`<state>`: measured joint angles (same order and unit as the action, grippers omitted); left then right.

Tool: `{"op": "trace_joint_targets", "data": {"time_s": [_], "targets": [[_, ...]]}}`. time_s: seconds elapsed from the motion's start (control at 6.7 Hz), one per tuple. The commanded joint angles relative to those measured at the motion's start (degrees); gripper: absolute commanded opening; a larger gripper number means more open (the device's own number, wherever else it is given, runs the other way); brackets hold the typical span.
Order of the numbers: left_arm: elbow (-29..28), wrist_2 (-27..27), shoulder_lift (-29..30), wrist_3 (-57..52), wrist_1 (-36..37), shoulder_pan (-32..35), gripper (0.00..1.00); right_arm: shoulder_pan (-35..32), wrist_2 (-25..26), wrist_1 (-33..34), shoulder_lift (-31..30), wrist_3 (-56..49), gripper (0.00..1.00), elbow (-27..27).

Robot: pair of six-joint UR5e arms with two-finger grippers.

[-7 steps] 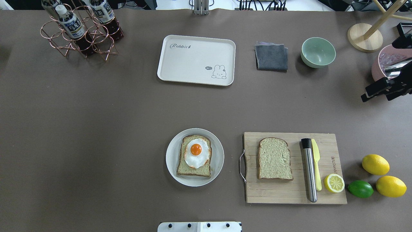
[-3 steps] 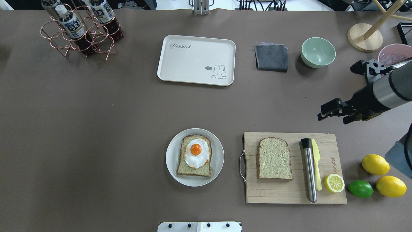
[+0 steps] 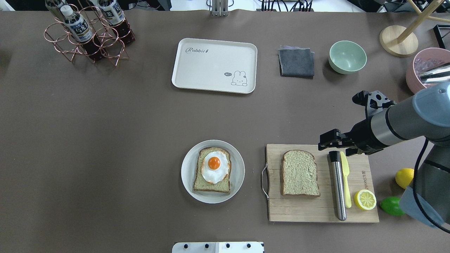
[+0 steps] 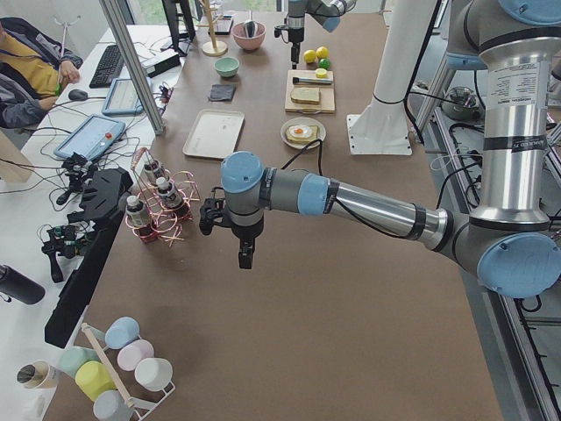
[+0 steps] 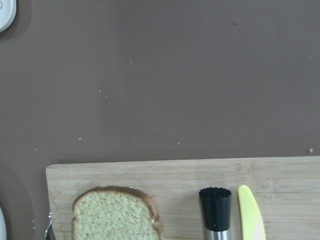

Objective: Make sandwich and place on tray
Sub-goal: 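Move the right gripper over the bread slice on the cutting board, then lower the right gripper and grasp the bread slice's edge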

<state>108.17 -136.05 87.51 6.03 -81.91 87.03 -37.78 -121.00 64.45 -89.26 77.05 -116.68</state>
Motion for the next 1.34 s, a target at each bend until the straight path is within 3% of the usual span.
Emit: {"op": "trace_joint_targets", "data": {"time_s": [0.0, 0.6, 1.19], "targets": [[0.11, 0.00, 0.12, 0.03, -0.01, -0.28, 0.98, 6.38, 6.10, -3.02, -0.47, 5.30, 0.92, 0.31], [0.20, -0.09, 0.20, 0.03, -0.01, -0.28, 0.98, 9.21, 7.89, -4.24, -0.21, 5.39, 0.86, 3.47], [0.55, 0.00, -0.06, -0.06, -0.10, -0.19, 0.98, 10.36, 9.03, -6.45, 0.14, 5.39, 0.73, 6.03]]}}
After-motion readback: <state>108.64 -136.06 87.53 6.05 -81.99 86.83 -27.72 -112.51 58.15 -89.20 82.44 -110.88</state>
